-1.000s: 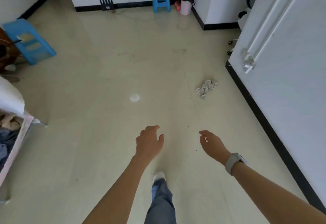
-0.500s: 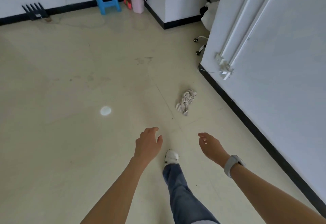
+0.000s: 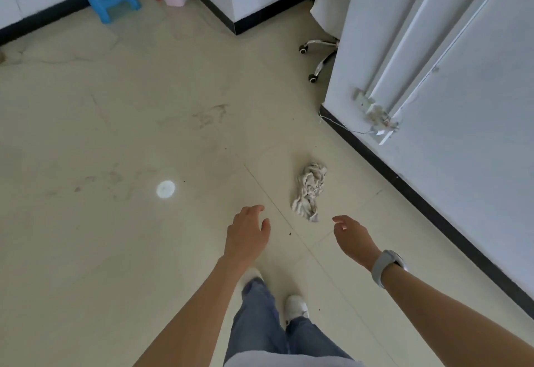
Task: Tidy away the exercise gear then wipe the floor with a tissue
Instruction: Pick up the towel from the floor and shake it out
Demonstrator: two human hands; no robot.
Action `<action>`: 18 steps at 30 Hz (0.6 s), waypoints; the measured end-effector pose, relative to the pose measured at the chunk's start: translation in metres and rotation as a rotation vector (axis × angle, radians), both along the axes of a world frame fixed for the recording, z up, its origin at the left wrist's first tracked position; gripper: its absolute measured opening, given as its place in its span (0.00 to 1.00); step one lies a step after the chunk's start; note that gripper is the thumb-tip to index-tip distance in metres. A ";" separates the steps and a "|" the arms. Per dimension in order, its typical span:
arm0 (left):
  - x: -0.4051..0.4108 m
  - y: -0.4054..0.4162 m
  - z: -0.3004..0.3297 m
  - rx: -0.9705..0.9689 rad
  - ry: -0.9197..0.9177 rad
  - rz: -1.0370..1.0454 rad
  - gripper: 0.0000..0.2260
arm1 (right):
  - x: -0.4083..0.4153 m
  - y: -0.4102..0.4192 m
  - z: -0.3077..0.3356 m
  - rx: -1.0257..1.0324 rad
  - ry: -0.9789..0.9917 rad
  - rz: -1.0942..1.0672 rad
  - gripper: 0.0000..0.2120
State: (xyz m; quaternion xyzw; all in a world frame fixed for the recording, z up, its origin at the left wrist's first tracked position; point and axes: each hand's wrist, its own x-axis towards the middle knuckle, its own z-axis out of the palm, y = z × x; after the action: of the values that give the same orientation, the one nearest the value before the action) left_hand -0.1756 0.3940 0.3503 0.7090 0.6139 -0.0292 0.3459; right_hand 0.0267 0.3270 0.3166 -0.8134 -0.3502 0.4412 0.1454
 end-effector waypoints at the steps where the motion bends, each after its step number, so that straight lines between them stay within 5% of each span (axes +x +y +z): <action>1: 0.005 0.023 -0.010 -0.025 0.008 -0.027 0.18 | 0.003 0.017 -0.008 -0.019 -0.002 -0.028 0.16; 11: 0.079 0.261 -0.232 -0.101 0.079 -0.351 0.17 | 0.040 0.204 -0.224 -0.196 0.074 -0.467 0.17; 18: 0.118 0.321 -0.442 -0.229 0.086 -0.400 0.18 | 0.070 0.270 -0.445 -0.270 -0.008 -0.398 0.18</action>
State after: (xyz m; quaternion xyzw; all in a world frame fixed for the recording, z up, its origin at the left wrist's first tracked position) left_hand -0.0577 0.7154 -0.0921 0.7706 0.4683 -0.1969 0.3849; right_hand 0.0971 0.5968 -0.1284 -0.8802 -0.1213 0.4434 0.1179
